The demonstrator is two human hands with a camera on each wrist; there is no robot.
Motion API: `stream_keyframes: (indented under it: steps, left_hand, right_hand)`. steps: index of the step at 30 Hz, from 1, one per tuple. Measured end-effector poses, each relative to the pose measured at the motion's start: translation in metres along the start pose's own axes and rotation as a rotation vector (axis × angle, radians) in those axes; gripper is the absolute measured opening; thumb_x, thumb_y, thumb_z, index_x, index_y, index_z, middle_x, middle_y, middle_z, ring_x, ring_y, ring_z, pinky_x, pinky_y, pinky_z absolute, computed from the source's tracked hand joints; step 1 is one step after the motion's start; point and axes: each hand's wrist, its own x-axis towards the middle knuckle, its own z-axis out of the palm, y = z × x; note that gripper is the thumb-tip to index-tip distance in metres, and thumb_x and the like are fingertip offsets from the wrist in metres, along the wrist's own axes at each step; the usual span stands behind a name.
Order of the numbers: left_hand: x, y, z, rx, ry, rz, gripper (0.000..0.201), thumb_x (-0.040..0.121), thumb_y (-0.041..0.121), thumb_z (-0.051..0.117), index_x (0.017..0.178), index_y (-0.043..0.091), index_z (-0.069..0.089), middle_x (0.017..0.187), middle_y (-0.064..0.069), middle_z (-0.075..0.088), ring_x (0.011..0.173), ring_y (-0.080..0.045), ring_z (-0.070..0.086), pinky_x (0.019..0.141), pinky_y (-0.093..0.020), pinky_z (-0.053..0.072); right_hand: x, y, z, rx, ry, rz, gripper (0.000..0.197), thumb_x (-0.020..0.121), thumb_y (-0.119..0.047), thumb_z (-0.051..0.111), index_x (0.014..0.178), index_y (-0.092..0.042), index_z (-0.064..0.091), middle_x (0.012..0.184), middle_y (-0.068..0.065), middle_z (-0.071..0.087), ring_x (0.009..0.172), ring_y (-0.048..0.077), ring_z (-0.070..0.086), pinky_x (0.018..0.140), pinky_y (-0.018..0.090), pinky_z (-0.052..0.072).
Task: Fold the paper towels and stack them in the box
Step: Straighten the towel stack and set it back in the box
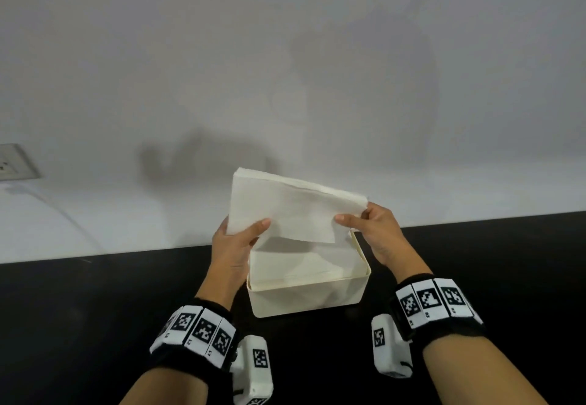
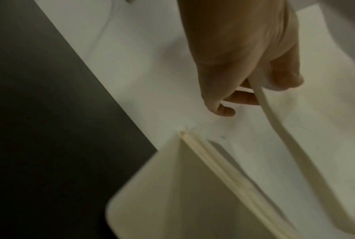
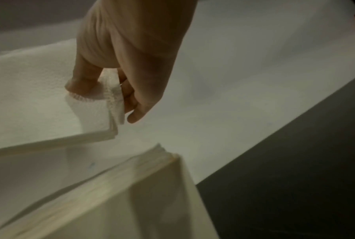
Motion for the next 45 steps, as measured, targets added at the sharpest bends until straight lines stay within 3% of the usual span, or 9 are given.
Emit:
stream_keyframes:
  steps: [3, 7, 11, 24, 30, 33, 35, 39, 45]
  left_hand:
    - [0.003, -0.008, -0.017, 0.251, -0.020, 0.029, 0.033, 0.073, 0.000, 0.074, 0.098, 0.017, 0.060, 0.104, -0.005, 0.067, 0.101, -0.024, 0.064, 0.075, -0.030, 0.053]
    - [0.002, -0.020, -0.022, 0.439, -0.014, 0.013, 0.039, 0.072, 0.001, 0.076, 0.102, 0.018, 0.058, 0.103, -0.001, 0.066, 0.102, -0.024, 0.063, 0.083, -0.037, 0.054]
    - [0.001, -0.024, -0.013, 0.385, -0.001, 0.004, 0.050, 0.069, 0.001, 0.079, 0.110, 0.018, 0.056, 0.107, -0.003, 0.065, 0.103, -0.023, 0.062, 0.088, -0.042, 0.053]
    - [0.003, -0.025, -0.005, 0.311, -0.056, 0.010, 0.032, 0.065, -0.002, 0.080, 0.080, 0.017, 0.059, 0.084, -0.003, 0.065, 0.081, -0.019, 0.063, 0.072, -0.031, 0.055]
    - [0.007, -0.014, -0.010, 0.463, -0.110, 0.020, 0.036, 0.065, 0.002, 0.082, 0.084, 0.020, 0.057, 0.092, -0.002, 0.061, 0.098, -0.027, 0.059, 0.076, -0.035, 0.055]
    - [0.006, 0.000, -0.002, 0.766, -0.072, 0.227, 0.052, 0.066, 0.017, 0.084, 0.105, 0.031, 0.053, 0.107, 0.011, 0.058, 0.112, -0.018, 0.052, 0.097, -0.034, 0.045]
    - [0.001, 0.011, 0.011, 1.145, -0.038, 0.450, 0.066, 0.069, 0.032, 0.080, 0.125, 0.036, 0.045, 0.118, 0.018, 0.051, 0.125, -0.012, 0.037, 0.112, -0.035, 0.019]
    - [-0.007, 0.010, 0.054, 1.729, -0.224, 0.698, 0.063, 0.078, 0.051, 0.063, 0.136, 0.039, 0.041, 0.126, 0.013, 0.057, 0.131, -0.011, 0.033, 0.107, -0.045, -0.020]
    - [-0.001, 0.002, 0.058, 1.874, -0.376, 0.558, 0.034, 0.090, 0.053, 0.047, 0.113, 0.033, 0.060, 0.094, 0.003, 0.070, 0.104, -0.014, 0.060, 0.116, -0.040, -0.004]
  right_hand:
    - [0.002, 0.011, -0.008, 0.012, -0.009, 0.018, 0.027, 0.074, 0.002, 0.073, 0.094, -0.016, 0.065, 0.098, 0.004, 0.070, 0.095, 0.021, 0.065, 0.087, 0.034, 0.051]
    - [-0.002, 0.028, -0.011, -0.048, -0.056, 0.106, 0.033, 0.073, 0.003, 0.073, 0.100, -0.010, 0.062, 0.102, 0.010, 0.069, 0.094, 0.024, 0.065, 0.083, 0.037, 0.054]
    - [-0.002, 0.032, -0.008, -0.034, -0.055, 0.092, 0.039, 0.066, 0.005, 0.077, 0.100, -0.011, 0.064, 0.105, 0.012, 0.070, 0.098, 0.029, 0.066, 0.090, 0.046, 0.053]
    - [0.004, 0.028, -0.004, -0.056, -0.096, 0.083, 0.039, 0.062, 0.005, 0.080, 0.095, -0.011, 0.066, 0.097, 0.011, 0.071, 0.092, 0.027, 0.067, 0.086, 0.041, 0.054]
    - [0.006, 0.022, -0.008, -0.114, -0.146, 0.091, 0.037, 0.064, 0.008, 0.077, 0.092, -0.012, 0.064, 0.096, 0.009, 0.069, 0.098, 0.029, 0.064, 0.089, 0.041, 0.053]
    - [0.007, 0.020, -0.005, -0.169, -0.153, 0.073, 0.035, 0.065, 0.006, 0.078, 0.091, -0.013, 0.064, 0.097, 0.009, 0.069, 0.098, 0.027, 0.064, 0.089, 0.043, 0.053]
    - [0.006, 0.018, -0.001, -0.203, -0.154, 0.070, 0.032, 0.065, 0.002, 0.080, 0.087, -0.016, 0.065, 0.093, 0.006, 0.070, 0.093, 0.025, 0.065, 0.088, 0.039, 0.053]
    - [0.003, 0.017, 0.006, -0.275, -0.204, 0.008, 0.024, 0.065, 0.002, 0.081, 0.082, -0.012, 0.070, 0.080, 0.001, 0.070, 0.082, 0.016, 0.065, 0.078, 0.024, 0.051]
    - [0.001, 0.016, -0.007, -0.225, -0.162, -0.007, 0.019, 0.068, -0.002, 0.079, 0.082, -0.015, 0.072, 0.082, 0.001, 0.072, 0.085, 0.015, 0.066, 0.084, 0.027, 0.050]
